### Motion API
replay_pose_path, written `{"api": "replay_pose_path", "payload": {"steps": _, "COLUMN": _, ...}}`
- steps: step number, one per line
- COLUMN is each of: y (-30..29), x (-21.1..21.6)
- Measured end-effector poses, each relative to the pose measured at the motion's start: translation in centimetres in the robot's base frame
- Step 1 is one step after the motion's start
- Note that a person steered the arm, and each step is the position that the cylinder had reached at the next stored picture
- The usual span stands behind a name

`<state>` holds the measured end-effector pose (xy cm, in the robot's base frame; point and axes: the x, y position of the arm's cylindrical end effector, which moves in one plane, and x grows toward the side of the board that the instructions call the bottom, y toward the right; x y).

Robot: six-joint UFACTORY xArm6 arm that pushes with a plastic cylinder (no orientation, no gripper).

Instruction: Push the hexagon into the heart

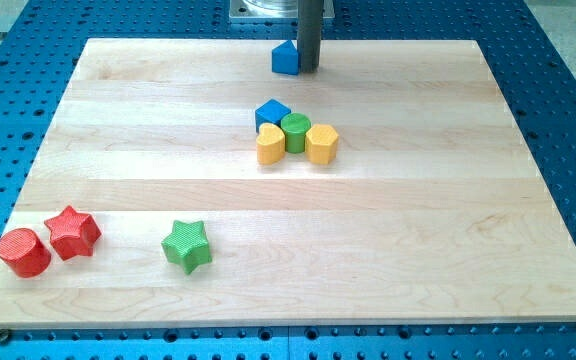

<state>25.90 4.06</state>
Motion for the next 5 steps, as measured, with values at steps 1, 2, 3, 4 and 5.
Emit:
{"api": "replay_pose_path", "payload": {"steps": 1, "y": 3.6, "x": 1.7}}
{"api": "replay_pose_path", "payload": {"steps": 2, "y": 10.3, "x": 7.7}}
{"api": "replay_pose_path", "payload": {"steps": 3, "y": 11.3, "x": 10.0}}
{"api": "replay_pose_path", "payload": {"steps": 4, "y": 10.4, "x": 12.3}}
{"api": "replay_pose_path", "payload": {"steps": 5, "y": 9.2, "x": 16.3}}
